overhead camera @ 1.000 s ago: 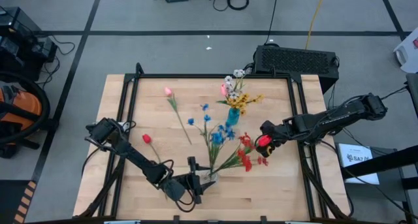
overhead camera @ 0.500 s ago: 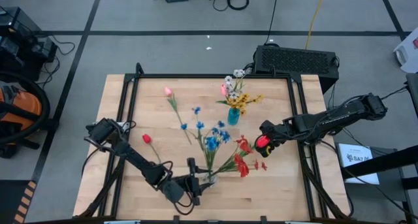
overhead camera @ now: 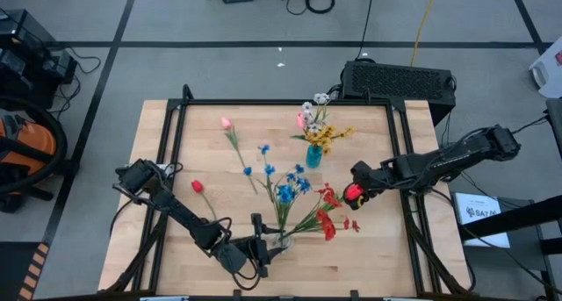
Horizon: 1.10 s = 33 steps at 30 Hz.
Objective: Sort flowers into vase by color
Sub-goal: Adjust the transparent vase
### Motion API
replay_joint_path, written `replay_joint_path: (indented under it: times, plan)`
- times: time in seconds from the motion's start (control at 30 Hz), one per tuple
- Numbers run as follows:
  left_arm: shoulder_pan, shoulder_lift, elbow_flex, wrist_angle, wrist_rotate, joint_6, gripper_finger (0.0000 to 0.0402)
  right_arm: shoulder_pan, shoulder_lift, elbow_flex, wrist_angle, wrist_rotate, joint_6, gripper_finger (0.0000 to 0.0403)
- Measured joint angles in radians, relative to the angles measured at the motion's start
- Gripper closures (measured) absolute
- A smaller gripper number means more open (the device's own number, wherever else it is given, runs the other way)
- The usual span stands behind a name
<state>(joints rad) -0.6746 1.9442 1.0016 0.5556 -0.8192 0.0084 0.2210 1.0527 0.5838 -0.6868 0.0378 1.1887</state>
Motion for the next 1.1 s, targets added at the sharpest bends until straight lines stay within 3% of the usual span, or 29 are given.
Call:
replay_joint_path:
  times: [0.2, 0.4, 0.63, 0.77, 0.9, 1.1]
  plan:
    - [-0.002, 0.0, 0.001, 0.004, 0.0, -0.002, 0.0169, 0.05, -0.007, 0.0, -0.305, 0.034, 0.109, 0.0298]
    - [-0.002, 0.0, 0.002, 0.008, -0.001, -0.002, 0.0169, 0.025, -0.095, 0.0, -0.326, 0.041, 0.11, 0.0393]
    - [-0.002, 0.0, 0.002, 0.019, -0.004, -0.002, 0.0169, -0.005, -0.244, 0.042, -0.336, 0.026, 0.131, 0.04]
    - [-0.002, 0.0, 0.002, 0.021, -0.025, -0.002, 0.0173, -0.002, -0.257, 0.113, -0.296, 0.013, 0.128, 0.0402]
    - [-0.001, 0.0, 0.002, 0.023, -0.045, -0.002, 0.0196, -0.002, -0.194, 0.156, -0.212, -0.03, 0.095, 0.0402]
    - [0.001, 0.001, 0.002, 0.043, -0.051, -0.004, 0.0207, 0.02, 0.009, 0.158, -0.172, -0.133, 0.012, 0.0402]
